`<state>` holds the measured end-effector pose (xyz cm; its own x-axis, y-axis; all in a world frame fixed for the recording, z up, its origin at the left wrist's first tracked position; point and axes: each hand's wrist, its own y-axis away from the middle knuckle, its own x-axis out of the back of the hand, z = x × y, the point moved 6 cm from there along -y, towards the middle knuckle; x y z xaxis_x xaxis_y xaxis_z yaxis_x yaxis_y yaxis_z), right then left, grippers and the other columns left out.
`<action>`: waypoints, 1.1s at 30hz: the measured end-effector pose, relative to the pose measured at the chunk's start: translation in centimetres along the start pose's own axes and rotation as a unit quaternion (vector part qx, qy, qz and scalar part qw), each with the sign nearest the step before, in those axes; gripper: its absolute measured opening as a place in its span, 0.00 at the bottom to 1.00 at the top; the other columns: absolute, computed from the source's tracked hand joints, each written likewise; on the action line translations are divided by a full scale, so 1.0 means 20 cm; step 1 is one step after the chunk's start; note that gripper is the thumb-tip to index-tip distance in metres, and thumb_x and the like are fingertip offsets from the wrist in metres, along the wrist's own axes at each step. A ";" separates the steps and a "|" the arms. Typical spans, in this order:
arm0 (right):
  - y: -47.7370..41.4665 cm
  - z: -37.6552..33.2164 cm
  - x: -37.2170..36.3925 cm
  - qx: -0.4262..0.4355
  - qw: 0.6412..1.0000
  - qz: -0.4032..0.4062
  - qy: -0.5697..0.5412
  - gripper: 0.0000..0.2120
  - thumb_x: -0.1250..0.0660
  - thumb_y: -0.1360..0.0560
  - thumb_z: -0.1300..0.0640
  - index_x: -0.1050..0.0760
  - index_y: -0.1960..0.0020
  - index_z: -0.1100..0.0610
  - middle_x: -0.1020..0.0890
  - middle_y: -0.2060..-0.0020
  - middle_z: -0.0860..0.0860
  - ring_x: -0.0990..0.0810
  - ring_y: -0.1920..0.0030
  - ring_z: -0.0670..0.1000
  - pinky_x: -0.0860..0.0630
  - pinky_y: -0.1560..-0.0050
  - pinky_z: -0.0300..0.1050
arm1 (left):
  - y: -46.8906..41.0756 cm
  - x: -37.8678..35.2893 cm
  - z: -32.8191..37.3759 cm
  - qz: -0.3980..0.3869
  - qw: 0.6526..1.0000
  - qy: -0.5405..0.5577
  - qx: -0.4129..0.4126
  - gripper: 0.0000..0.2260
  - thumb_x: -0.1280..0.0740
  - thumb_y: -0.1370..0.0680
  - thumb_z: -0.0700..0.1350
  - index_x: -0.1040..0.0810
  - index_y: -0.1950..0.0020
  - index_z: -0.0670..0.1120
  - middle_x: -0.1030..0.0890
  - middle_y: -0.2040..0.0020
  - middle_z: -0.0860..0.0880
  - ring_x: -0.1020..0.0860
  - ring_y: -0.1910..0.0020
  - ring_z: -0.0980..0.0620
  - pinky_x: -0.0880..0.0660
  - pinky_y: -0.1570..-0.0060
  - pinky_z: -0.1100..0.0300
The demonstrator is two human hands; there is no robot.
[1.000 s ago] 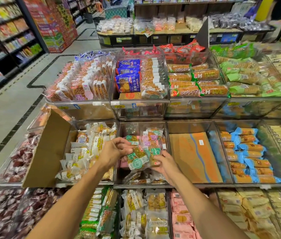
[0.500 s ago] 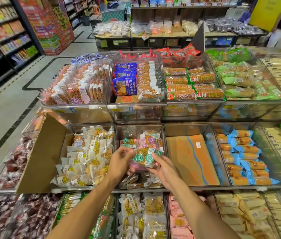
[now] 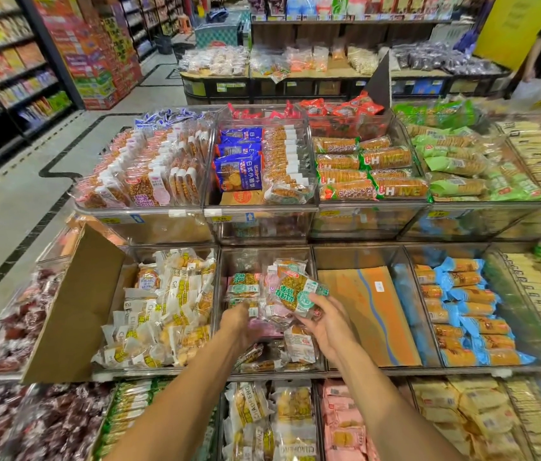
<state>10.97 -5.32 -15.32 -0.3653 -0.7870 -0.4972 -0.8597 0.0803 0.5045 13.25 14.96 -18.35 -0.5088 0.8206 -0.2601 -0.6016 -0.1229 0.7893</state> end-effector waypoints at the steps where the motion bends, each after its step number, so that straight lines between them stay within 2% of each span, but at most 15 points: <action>1: 0.00 0.00 0.01 0.000 1.000 0.003 0.000 0.18 0.28 0.22 0.65 0.27 0.35 0.65 0.18 0.36 0.63 0.16 0.40 0.62 0.18 0.39 0.62 | -0.03 0.01 -0.03 0.023 0.999 0.029 0.013 0.22 0.43 0.13 0.37 0.41 0.19 0.38 0.40 0.20 0.32 0.28 0.30 0.27 0.28 0.38 0.24; 4: 0.01 0.00 0.04 -0.003 1.000 0.014 0.010 0.16 0.28 0.21 0.65 0.27 0.35 0.65 0.16 0.40 0.62 0.14 0.42 0.60 0.18 0.40 0.60 | -0.06 0.05 -0.05 0.055 0.998 0.021 -0.005 0.17 0.42 0.13 0.37 0.32 0.24 0.37 0.27 0.28 0.33 0.23 0.33 0.34 0.24 0.34 0.37; 6: 0.00 0.00 0.05 0.002 1.000 0.015 0.019 0.14 0.29 0.21 0.65 0.26 0.38 0.65 0.16 0.41 0.62 0.14 0.43 0.59 0.17 0.42 0.58 | -0.06 0.06 -0.04 0.053 0.998 0.033 -0.025 0.13 0.39 0.13 0.39 0.25 0.31 0.36 0.18 0.44 0.37 0.18 0.52 0.45 0.19 0.49 0.49; 7: -0.01 0.00 0.04 0.004 1.000 0.014 0.025 0.13 0.29 0.21 0.65 0.26 0.38 0.66 0.16 0.41 0.63 0.13 0.44 0.59 0.17 0.42 0.58 | -0.06 0.06 -0.03 0.062 0.997 0.022 -0.029 0.12 0.37 0.14 0.42 0.24 0.34 0.36 0.18 0.54 0.41 0.22 0.63 0.48 0.20 0.60 0.53; 8: -0.01 0.00 0.04 0.007 0.999 0.011 0.029 0.14 0.29 0.21 0.65 0.26 0.38 0.66 0.16 0.41 0.63 0.13 0.44 0.59 0.17 0.42 0.58 | -0.06 0.06 -0.02 0.063 0.997 -0.001 -0.033 0.12 0.35 0.15 0.45 0.23 0.38 0.37 0.21 0.60 0.44 0.26 0.68 0.50 0.21 0.66 0.53; 9: -0.02 0.00 0.04 0.009 0.999 0.012 0.032 0.15 0.29 0.21 0.65 0.26 0.37 0.67 0.15 0.41 0.63 0.13 0.44 0.59 0.17 0.42 0.58 | -0.07 0.06 -0.01 0.061 0.997 -0.020 -0.034 0.14 0.32 0.16 0.49 0.23 0.40 0.38 0.21 0.62 0.44 0.26 0.69 0.49 0.20 0.64 0.51; 11: -0.03 0.01 0.04 0.007 0.999 0.009 0.035 0.18 0.28 0.21 0.65 0.28 0.35 0.69 0.15 0.42 0.62 0.14 0.43 0.59 0.17 0.42 0.59 | -0.11 0.04 0.01 0.049 0.998 -0.032 -0.035 0.23 0.28 0.20 0.56 0.23 0.38 0.37 0.17 0.51 0.40 0.20 0.60 0.43 0.17 0.48 0.42; 12: -0.04 0.01 0.04 0.007 0.999 0.011 0.037 0.20 0.28 0.21 0.64 0.29 0.33 0.70 0.15 0.42 0.62 0.13 0.43 0.59 0.17 0.40 0.59 | -0.14 0.04 0.02 0.051 0.997 -0.039 -0.031 0.27 0.26 0.22 0.58 0.24 0.36 0.37 0.17 0.48 0.38 0.19 0.56 0.41 0.18 0.46 0.41; 15: -0.04 0.01 0.05 0.010 0.999 0.017 0.042 0.29 0.24 0.24 0.62 0.32 0.27 0.66 0.19 0.36 0.62 0.13 0.43 0.58 0.20 0.37 0.64 | -0.19 -0.01 0.06 0.051 0.998 -0.015 -0.038 0.25 0.25 0.22 0.57 0.27 0.37 0.39 0.21 0.54 0.41 0.21 0.58 0.44 0.19 0.53 0.48; 19: -0.05 0.02 0.07 0.009 0.998 0.018 0.058 0.26 0.24 0.24 0.61 0.30 0.31 0.65 0.20 0.35 0.62 0.15 0.41 0.58 0.19 0.37 0.64 | -0.25 -0.05 0.10 0.056 0.997 -0.026 -0.034 0.27 0.27 0.20 0.56 0.27 0.30 0.40 0.18 0.39 0.42 0.18 0.42 0.41 0.20 0.37 0.44; 22: -0.05 0.02 0.07 0.016 0.998 0.021 0.062 0.29 0.21 0.27 0.58 0.30 0.32 0.63 0.22 0.34 0.63 0.16 0.38 0.60 0.19 0.38 0.64 | -0.24 -0.08 0.10 0.047 0.997 -0.040 -0.041 0.26 0.32 0.17 0.58 0.29 0.27 0.41 0.20 0.34 0.41 0.19 0.42 0.41 0.21 0.37 0.47; 25: -0.05 0.02 0.07 0.018 0.998 0.022 0.055 0.30 0.23 0.25 0.59 0.32 0.30 0.67 0.20 0.35 0.65 0.15 0.40 0.61 0.19 0.38 0.64 | -0.26 -0.08 0.11 0.057 0.995 -0.055 -0.053 0.29 0.30 0.20 0.61 0.30 0.30 0.42 0.20 0.44 0.42 0.19 0.47 0.41 0.20 0.38 0.44; 28: -0.06 0.04 0.07 0.013 0.999 0.019 0.033 0.32 0.24 0.24 0.62 0.35 0.25 0.63 0.21 0.33 0.64 0.16 0.39 0.61 0.19 0.38 0.65 | -0.30 -0.08 0.12 0.068 0.995 -0.059 -0.044 0.32 0.23 0.25 0.61 0.28 0.36 0.39 0.19 0.50 0.41 0.20 0.55 0.43 0.17 0.43 0.45; 31: -0.05 0.04 0.06 0.014 0.999 0.027 0.013 0.38 0.22 0.26 0.62 0.37 0.22 0.62 0.26 0.28 0.63 0.19 0.35 0.61 0.20 0.38 0.66 | -0.31 -0.08 0.14 0.063 0.994 -0.077 -0.047 0.24 0.23 0.25 0.58 0.27 0.46 0.41 0.21 0.55 0.43 0.22 0.60 0.46 0.18 0.47 0.47; 33: -0.04 0.04 0.05 0.029 0.999 0.024 0.003 0.47 0.16 0.32 0.56 0.37 0.21 0.60 0.28 0.25 0.61 0.21 0.33 0.62 0.19 0.39 0.65 | -0.33 -0.09 0.14 0.051 0.993 -0.102 -0.043 0.18 0.24 0.22 0.53 0.24 0.45 0.41 0.21 0.59 0.45 0.24 0.64 0.48 0.19 0.58 0.51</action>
<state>11.00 -5.73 -16.78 -0.4050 -0.7853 -0.4682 -0.8600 0.1533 0.4867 19.92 15.82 -21.41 -0.4400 0.8961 -0.0575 -0.6090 -0.2507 0.7525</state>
